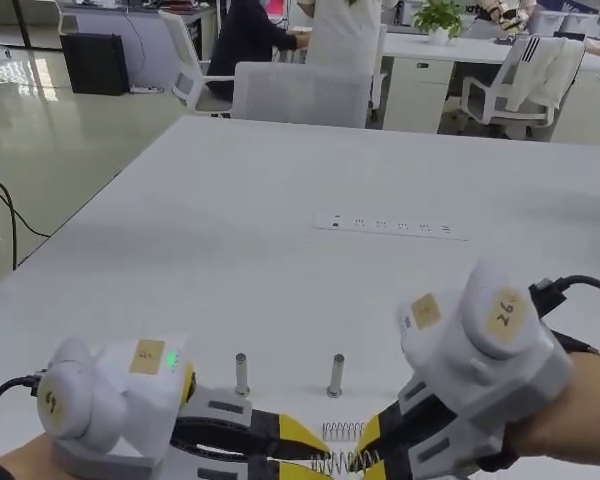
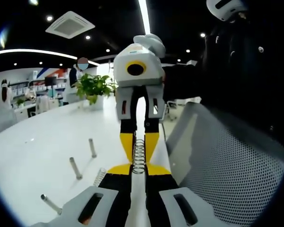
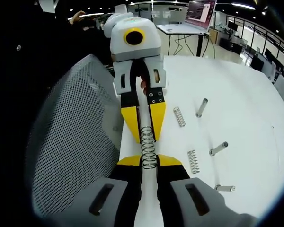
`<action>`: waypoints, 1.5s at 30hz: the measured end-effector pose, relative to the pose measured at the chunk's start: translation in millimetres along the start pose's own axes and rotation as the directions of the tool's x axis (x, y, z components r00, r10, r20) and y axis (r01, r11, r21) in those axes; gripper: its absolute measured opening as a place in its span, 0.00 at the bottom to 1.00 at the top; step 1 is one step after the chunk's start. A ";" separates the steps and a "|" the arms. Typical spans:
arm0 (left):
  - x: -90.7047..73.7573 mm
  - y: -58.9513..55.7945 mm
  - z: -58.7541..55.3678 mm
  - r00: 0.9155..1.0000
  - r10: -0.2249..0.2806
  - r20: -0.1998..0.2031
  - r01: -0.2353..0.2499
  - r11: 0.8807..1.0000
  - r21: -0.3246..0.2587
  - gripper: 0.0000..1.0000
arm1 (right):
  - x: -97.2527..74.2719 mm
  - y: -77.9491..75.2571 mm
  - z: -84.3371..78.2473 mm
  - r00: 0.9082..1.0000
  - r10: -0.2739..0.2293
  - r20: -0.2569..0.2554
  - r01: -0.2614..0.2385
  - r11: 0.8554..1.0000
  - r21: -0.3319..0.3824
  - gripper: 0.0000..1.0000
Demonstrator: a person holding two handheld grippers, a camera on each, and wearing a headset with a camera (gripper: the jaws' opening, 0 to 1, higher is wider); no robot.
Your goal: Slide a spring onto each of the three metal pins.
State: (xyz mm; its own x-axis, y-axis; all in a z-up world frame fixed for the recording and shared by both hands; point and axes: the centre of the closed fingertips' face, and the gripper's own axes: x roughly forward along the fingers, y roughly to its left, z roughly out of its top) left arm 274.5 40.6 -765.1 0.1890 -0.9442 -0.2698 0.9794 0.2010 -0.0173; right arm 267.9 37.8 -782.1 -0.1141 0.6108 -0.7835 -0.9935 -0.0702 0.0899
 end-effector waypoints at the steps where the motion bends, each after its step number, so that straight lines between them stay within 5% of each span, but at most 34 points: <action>1: -0.2 0.4 0.3 1.000 0.002 0.002 -0.002 1.000 -0.002 0.02 | -1.3 -0.3 1.4 1.000 -0.001 0.004 0.001 1.000 0.003 0.08; 14: 1.4 -0.6 -2.2 1.000 0.000 -0.007 0.000 1.000 0.001 0.02 | -6.1 3.2 20.9 1.000 -0.004 0.012 0.004 1.000 0.016 0.08; 26: 3.5 -0.7 -4.2 1.000 -0.005 -0.017 0.005 1.000 0.007 0.02 | -3.4 3.8 28.3 0.997 -0.018 -0.079 0.017 1.000 -0.004 0.08; 45: 7.5 -0.7 -6.5 1.000 -0.007 -0.023 0.007 1.000 0.008 0.03 | -0.5 1.9 30.4 0.989 -0.024 -0.149 0.020 0.999 -0.031 0.08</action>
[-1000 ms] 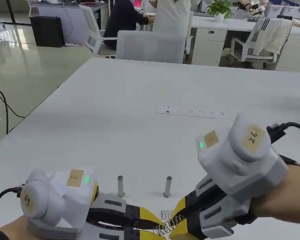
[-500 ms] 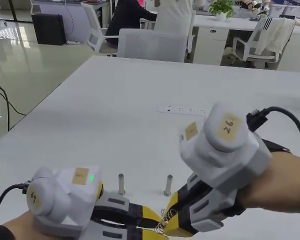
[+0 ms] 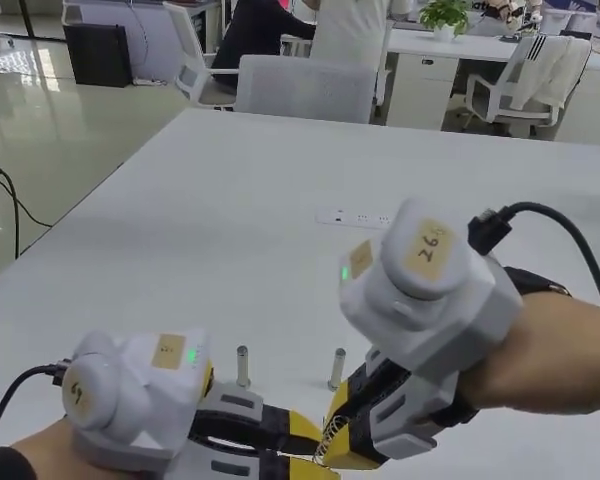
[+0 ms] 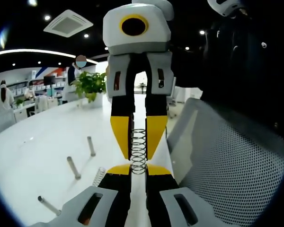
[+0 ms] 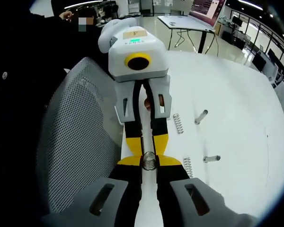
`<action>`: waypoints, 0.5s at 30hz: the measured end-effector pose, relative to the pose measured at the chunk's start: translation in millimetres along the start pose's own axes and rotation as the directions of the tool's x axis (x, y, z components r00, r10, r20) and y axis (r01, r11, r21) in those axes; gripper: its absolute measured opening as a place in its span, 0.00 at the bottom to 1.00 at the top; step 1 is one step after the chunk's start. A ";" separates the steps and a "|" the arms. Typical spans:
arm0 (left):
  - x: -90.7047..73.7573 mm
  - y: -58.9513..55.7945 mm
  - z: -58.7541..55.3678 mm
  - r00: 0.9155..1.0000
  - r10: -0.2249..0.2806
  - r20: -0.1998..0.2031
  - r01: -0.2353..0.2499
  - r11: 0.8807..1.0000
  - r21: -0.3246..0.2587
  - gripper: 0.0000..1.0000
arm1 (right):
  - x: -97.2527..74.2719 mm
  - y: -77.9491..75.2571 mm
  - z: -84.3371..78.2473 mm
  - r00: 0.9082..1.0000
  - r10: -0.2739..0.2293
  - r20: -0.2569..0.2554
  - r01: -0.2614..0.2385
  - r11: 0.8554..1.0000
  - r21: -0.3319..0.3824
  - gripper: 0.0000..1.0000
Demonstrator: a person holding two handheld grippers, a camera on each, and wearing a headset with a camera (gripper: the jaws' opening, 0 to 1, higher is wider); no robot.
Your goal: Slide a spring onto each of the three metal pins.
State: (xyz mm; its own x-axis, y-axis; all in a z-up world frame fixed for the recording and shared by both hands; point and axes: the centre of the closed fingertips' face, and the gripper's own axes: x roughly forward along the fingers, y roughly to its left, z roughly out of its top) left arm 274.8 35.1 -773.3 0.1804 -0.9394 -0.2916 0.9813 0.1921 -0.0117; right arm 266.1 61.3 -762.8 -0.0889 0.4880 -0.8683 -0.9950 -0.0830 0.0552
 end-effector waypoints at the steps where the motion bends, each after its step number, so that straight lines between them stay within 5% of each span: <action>1: 0.0 -0.1 0.0 1.000 -0.001 0.000 0.001 1.000 -0.001 0.03 | 0.1 0.0 0.3 1.000 0.002 0.001 -0.002 1.000 0.001 0.08; 15: -6.4 7.3 -7.0 0.999 0.041 0.007 -0.041 0.998 -0.045 0.25 | -5.6 -10.7 -5.1 1.000 -0.023 0.004 0.023 1.000 0.017 0.08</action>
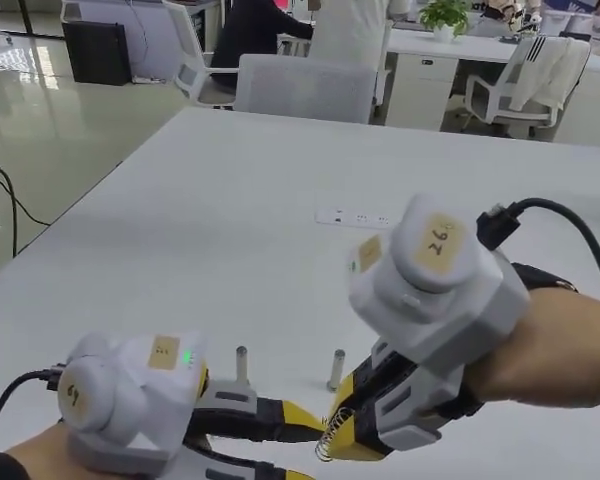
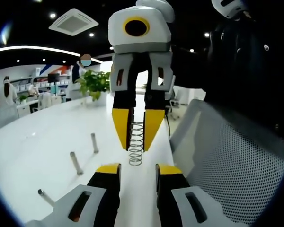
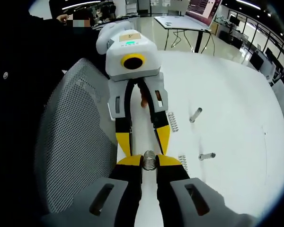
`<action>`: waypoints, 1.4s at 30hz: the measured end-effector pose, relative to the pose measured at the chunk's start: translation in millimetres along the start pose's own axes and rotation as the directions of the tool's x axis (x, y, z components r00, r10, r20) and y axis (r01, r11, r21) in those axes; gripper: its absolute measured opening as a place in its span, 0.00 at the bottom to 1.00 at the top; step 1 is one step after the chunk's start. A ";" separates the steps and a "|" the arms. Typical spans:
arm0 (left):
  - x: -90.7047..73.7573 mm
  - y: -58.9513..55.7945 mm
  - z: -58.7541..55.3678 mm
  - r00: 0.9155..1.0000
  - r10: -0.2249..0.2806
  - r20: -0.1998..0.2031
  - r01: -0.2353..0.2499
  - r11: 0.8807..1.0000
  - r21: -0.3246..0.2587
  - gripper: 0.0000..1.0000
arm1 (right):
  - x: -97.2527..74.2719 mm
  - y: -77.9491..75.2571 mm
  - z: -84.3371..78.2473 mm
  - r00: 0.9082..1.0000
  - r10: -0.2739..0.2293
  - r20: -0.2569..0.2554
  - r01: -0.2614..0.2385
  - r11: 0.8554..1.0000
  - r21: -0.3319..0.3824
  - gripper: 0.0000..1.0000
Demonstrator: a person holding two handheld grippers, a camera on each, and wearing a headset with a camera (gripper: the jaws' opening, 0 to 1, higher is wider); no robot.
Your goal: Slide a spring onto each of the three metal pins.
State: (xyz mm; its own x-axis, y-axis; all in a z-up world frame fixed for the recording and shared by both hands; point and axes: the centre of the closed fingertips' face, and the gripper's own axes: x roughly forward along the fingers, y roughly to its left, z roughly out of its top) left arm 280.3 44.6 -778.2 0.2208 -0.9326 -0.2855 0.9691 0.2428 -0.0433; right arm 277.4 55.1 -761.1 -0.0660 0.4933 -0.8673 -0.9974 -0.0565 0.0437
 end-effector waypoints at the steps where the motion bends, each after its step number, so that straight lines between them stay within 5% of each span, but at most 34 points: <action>1: -1.8 1.8 -1.1 1.000 0.011 0.001 -0.011 1.000 -0.001 0.26 | -1.0 -2.0 -2.1 1.000 -0.008 -0.004 0.008 1.000 0.002 0.08; 19: -33.1 25.9 -17.1 0.984 0.175 0.024 -0.172 0.982 -0.083 0.47 | -15.2 -19.9 -20.8 0.998 -0.057 -0.023 0.058 0.997 0.049 0.08; 27: -51.2 38.2 -26.0 0.964 0.263 0.028 -0.257 0.957 -0.135 0.57 | -33.0 -37.2 -31.3 0.994 -0.108 -0.020 0.109 0.990 0.093 0.08; 42: -71.0 49.2 -30.7 0.933 0.357 0.041 -0.345 0.923 -0.170 0.66 | -62.4 -71.7 -54.7 0.979 -0.199 -0.054 0.205 0.966 0.160 0.08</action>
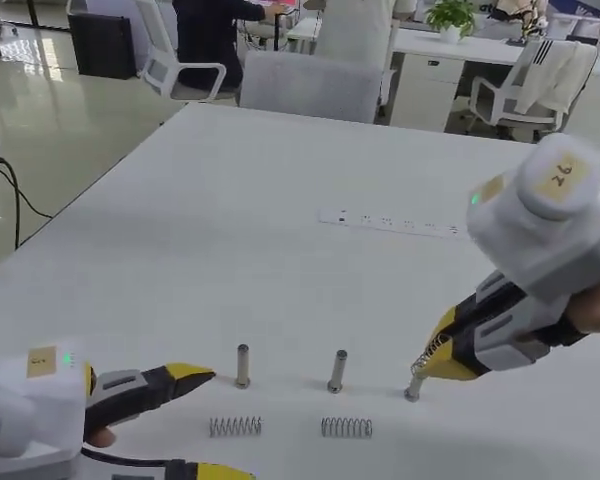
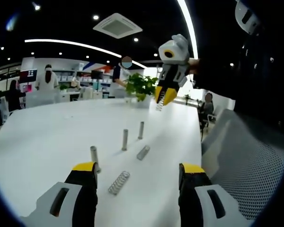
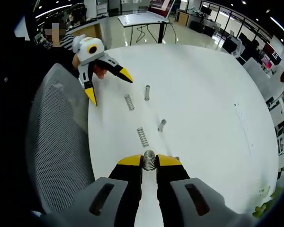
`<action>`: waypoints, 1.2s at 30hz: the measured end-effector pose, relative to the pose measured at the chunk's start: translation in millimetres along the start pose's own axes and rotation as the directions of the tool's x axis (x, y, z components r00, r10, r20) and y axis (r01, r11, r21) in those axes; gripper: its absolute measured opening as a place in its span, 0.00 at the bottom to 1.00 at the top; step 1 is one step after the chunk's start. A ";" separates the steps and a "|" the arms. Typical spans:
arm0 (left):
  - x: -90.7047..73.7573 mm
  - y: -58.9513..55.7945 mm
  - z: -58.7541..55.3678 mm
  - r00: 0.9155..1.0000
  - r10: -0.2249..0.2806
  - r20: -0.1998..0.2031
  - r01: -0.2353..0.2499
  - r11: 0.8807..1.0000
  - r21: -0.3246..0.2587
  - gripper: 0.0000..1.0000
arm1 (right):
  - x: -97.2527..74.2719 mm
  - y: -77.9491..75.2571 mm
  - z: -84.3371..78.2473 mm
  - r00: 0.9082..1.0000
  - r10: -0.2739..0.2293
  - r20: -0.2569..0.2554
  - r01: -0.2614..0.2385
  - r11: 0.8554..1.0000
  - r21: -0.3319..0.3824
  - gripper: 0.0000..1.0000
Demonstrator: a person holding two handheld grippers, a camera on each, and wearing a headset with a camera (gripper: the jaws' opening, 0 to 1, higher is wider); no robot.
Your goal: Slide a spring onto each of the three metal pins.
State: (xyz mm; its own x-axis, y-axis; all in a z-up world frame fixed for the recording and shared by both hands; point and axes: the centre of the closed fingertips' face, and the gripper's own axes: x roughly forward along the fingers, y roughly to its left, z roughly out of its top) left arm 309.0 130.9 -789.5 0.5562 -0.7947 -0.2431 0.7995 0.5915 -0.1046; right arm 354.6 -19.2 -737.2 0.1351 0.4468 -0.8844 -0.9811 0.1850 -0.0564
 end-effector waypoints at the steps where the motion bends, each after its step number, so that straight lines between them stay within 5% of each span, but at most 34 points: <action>1: -0.3 0.3 0.7 1.000 0.005 0.002 -0.005 1.000 -0.002 0.67 | -0.6 -2.5 -1.0 1.000 -0.001 -0.002 0.001 1.000 0.005 0.08; 22: -2.6 3.2 1.8 0.999 0.034 0.010 -0.034 0.999 -0.014 0.74 | 25.5 -45.9 -23.1 0.995 -0.018 -0.095 0.022 0.999 0.047 0.08; 36: -4.8 5.3 0.6 0.999 0.043 0.009 -0.042 0.999 -0.015 0.75 | 40.9 -53.5 -30.3 0.992 -0.010 -0.130 0.015 0.999 0.036 0.08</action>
State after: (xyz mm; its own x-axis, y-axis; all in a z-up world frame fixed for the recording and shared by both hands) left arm 310.7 137.8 -788.3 0.5916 -0.7699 -0.2391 0.7718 0.6266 -0.1083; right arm 408.4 -37.3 -784.4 0.1258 0.3278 -0.9363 -0.9733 0.2234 -0.0525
